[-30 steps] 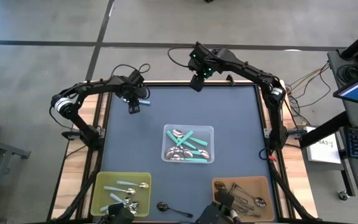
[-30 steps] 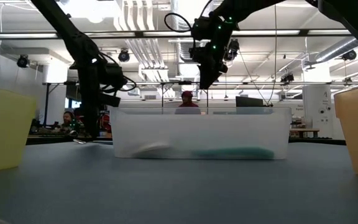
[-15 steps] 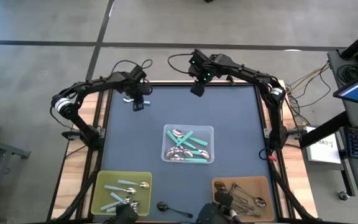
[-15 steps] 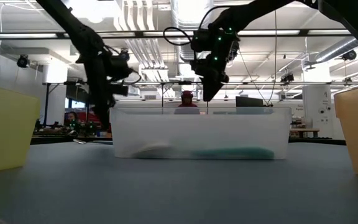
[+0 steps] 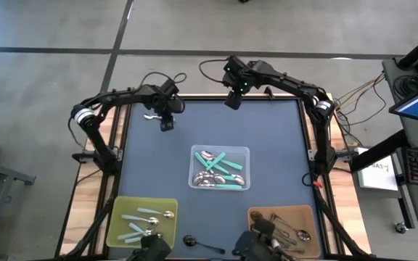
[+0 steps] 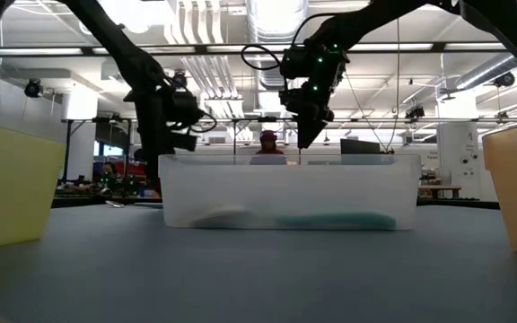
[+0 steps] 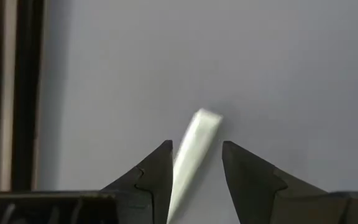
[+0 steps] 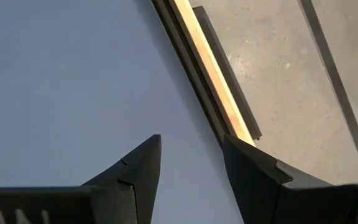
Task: Sort silverware by color (type)
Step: Put the light blue spoon into the yellow bin
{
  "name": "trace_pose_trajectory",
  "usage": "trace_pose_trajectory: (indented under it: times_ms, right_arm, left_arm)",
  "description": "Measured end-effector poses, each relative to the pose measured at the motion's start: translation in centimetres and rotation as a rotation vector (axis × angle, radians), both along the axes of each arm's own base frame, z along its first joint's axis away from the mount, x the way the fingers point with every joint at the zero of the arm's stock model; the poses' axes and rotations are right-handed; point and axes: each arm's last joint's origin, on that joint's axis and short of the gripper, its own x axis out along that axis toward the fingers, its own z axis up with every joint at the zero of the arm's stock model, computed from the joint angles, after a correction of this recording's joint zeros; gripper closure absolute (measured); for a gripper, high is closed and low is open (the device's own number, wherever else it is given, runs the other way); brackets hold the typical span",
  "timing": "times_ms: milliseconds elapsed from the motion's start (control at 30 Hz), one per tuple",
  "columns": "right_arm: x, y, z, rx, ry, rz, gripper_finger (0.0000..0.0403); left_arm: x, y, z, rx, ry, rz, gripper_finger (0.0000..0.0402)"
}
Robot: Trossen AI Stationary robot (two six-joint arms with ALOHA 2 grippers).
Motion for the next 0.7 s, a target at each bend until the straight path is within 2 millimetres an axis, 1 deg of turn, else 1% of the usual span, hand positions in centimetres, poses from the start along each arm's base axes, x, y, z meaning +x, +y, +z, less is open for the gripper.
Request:
trace_pose_trajectory:
  times_ms: [100,300,433,567,633,700]
  right_arm:
    - [-0.1,-0.3,0.1,-0.015,-0.004,0.014,0.0239]
    - [-0.5,-0.9,0.1,-0.028,-0.003,0.017,0.0239]
    - [-0.8,-1.5,0.2,-0.04,-0.016,0.002,0.0239]
    - [-1.2,-2.0,0.2,-0.039,-0.016,-0.013,0.0239]
    - [-1.2,-2.0,0.2,-0.039,-0.016,-0.015,0.0239]
    - [-1.3,-2.1,0.2,-0.039,-0.016,-0.017,0.0239]
  left_arm:
    - [0.0,0.3,-0.9,0.006,0.041,0.006,0.0281]
    - [0.2,0.4,-1.9,-0.016,0.062,0.002,0.0281]
    - [0.3,0.5,-2.3,-0.017,0.075,0.017,0.0281]
    - [0.3,0.6,-2.4,-0.006,0.083,0.017,0.0281]
    - [0.3,0.6,-2.4,-0.009,0.08,0.023,0.0287]
    - [0.3,0.5,-2.4,-0.014,0.077,0.038,0.0305]
